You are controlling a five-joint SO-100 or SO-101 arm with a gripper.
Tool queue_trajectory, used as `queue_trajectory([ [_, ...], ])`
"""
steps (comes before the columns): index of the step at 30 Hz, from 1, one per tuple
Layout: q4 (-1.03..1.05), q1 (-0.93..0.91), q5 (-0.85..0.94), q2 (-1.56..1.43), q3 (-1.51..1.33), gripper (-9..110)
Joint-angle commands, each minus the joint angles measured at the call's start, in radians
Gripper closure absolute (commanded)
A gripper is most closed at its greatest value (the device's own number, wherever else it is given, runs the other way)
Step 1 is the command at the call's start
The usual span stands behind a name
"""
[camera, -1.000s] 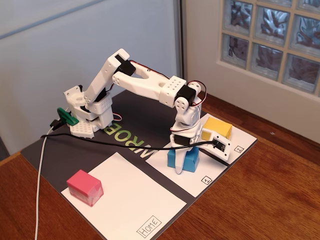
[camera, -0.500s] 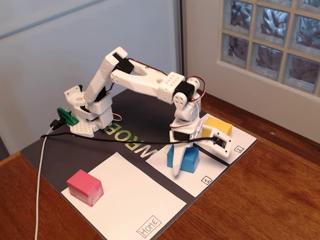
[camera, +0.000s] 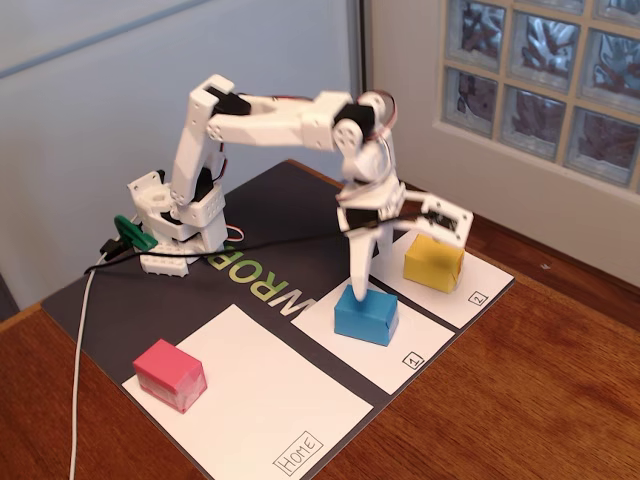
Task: Move box blue to zone 1
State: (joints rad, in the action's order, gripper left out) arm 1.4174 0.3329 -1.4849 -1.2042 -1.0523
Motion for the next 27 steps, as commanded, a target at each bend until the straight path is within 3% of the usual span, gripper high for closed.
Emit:
queue_trajectory([
  [1,0.058,0.014,-0.003,-0.141,0.009,56],
  [4,0.110,0.012,-0.008,-0.229,-0.052,62],
  [8,0.015,0.015,-0.052,-0.433,-0.321,69],
  [15,-0.031,-0.012,-0.072,-0.686,-0.676,102],
  [27,-0.137,-0.141,-0.077,-1.095,-1.198,102],
])
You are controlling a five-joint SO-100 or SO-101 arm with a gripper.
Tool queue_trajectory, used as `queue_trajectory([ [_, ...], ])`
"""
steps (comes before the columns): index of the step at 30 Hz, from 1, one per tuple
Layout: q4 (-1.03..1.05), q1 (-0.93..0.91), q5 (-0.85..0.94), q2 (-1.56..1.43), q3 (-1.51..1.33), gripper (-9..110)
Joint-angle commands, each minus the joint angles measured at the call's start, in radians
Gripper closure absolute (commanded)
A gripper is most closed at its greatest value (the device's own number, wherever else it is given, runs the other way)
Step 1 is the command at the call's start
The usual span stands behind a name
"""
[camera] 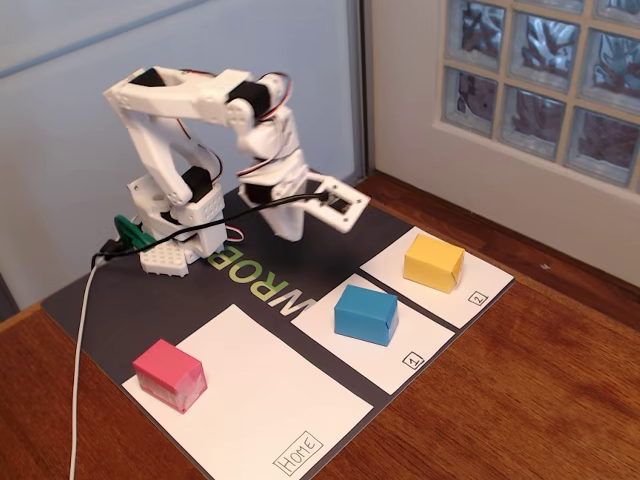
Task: Move box blue to zone 1
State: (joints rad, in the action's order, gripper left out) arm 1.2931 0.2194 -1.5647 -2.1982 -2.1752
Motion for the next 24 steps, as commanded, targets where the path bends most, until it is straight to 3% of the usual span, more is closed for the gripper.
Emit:
queue_trajectory([
  [1,-0.012,-0.040,0.006,-0.135,-0.115,102],
  [15,0.069,-0.239,0.112,-0.598,-0.506,102],
  [24,0.083,-0.275,0.124,-0.821,-0.687,102],
])
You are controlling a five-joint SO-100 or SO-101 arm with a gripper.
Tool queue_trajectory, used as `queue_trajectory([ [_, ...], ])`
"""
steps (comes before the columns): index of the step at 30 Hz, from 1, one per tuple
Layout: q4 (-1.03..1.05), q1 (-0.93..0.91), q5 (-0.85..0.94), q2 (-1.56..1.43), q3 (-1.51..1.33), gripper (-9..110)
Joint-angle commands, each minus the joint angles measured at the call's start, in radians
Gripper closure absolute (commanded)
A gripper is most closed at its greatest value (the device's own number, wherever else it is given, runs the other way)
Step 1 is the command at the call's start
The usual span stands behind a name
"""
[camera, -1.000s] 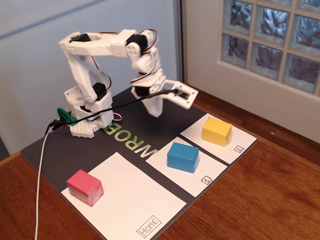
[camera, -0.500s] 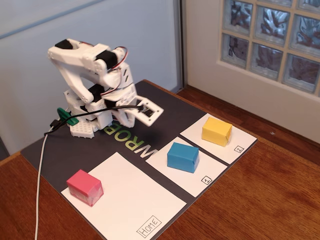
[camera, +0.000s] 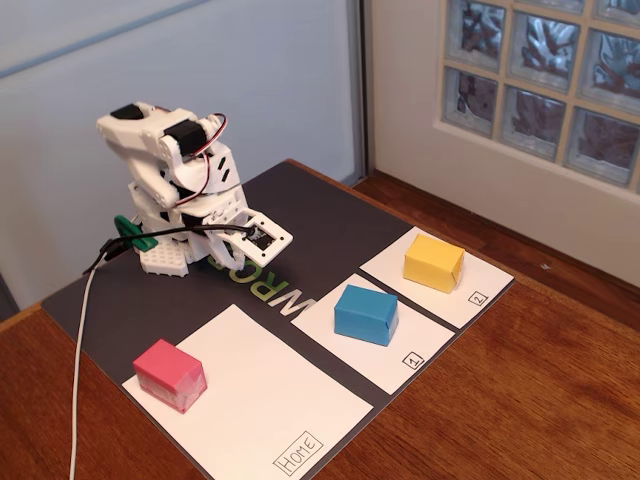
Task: Move box blue to zone 1
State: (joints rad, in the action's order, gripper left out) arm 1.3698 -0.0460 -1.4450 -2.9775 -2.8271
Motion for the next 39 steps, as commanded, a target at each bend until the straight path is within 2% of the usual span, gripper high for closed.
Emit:
queue_trajectory([
  [1,0.009,-0.012,0.006,-0.061,-0.054,102],
  [8,0.084,-0.032,0.031,-0.357,-0.189,101],
  [39,0.077,-0.011,0.025,-0.362,-0.212,101],
])
